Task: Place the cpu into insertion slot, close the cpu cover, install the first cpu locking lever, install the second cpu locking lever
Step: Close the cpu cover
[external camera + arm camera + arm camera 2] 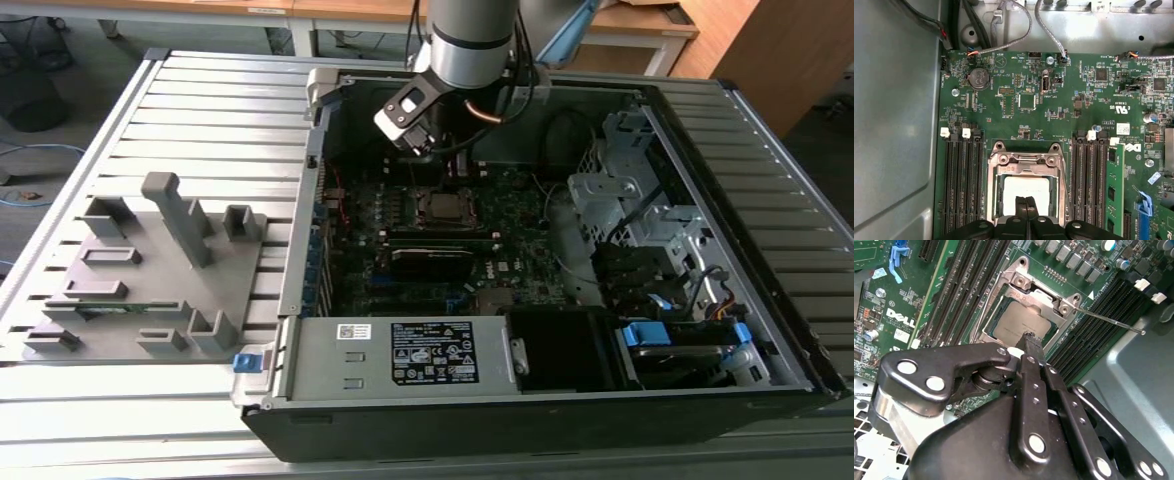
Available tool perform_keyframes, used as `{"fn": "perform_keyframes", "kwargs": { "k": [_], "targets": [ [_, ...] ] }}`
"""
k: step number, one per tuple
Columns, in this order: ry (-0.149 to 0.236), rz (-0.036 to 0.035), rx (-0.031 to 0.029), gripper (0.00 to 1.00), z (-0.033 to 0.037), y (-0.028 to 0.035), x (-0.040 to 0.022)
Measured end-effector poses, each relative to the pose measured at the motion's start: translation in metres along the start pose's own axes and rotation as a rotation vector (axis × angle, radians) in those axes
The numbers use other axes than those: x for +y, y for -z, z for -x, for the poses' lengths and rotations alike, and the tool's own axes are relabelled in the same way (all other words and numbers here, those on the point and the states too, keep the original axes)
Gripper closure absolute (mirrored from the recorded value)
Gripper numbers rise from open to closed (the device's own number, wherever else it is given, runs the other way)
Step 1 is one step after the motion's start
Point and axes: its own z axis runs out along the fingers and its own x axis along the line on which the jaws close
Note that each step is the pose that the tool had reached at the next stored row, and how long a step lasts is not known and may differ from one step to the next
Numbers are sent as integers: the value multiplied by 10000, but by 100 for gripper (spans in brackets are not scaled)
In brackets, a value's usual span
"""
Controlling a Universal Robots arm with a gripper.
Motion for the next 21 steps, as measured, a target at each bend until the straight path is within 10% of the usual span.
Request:
{"fn": "perform_keyframes", "kwargs": {
  "k": [6,21],
  "targets": [
    [148,-4,4,89,0,-2,-1],
    [2867,-75,69,89,0,-15,-1]
  ]
}}
